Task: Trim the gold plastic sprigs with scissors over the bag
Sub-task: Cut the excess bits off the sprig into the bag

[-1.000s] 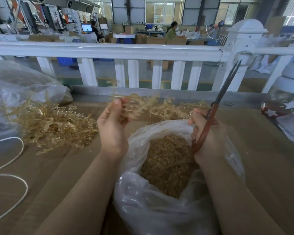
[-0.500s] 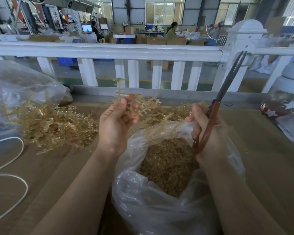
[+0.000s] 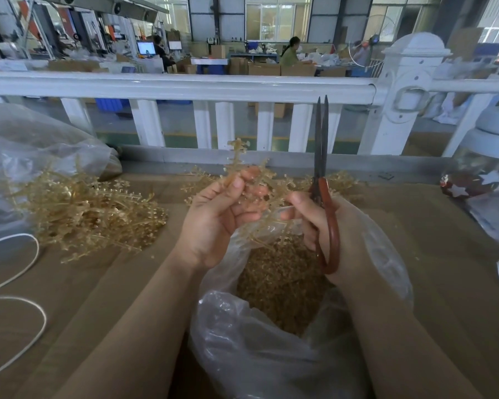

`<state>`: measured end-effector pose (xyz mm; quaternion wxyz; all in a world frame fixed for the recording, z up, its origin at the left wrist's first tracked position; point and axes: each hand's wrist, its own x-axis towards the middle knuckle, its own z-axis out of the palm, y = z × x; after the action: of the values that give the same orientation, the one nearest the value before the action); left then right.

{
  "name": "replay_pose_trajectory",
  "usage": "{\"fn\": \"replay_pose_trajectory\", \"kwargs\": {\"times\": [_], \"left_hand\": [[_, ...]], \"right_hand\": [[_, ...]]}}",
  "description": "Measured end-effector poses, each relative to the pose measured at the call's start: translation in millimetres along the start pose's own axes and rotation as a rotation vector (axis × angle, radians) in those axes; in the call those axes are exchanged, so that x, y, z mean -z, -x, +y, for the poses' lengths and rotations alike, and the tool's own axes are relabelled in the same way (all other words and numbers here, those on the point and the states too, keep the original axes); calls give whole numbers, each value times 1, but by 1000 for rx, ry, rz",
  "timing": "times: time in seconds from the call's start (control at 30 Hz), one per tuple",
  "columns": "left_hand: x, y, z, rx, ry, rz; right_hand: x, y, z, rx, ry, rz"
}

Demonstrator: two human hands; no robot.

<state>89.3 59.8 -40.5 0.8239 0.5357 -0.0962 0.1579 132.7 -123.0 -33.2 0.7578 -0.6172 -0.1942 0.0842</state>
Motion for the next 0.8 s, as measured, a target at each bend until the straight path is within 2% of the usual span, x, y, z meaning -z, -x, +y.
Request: {"fn": "replay_pose_trajectory", "kwargs": {"times": [0.23,0.47,0.53,0.6,0.8], "left_hand": [[-3,0,-5,136,-106,-63],[8,4,5,335,-4,-372],[7,4,7,362,-5,-360],[6,4,9,380,-40,-282],[0,5,-2,350,-291,-192]], "right_hand": [[1,-6,8,50,-11,73],[4,-9,9,51,-129,90],[4,-10,9,65,-103,84],[4,-10,10,73,-65,67],[0,-6,10,120,-10,3]]}}
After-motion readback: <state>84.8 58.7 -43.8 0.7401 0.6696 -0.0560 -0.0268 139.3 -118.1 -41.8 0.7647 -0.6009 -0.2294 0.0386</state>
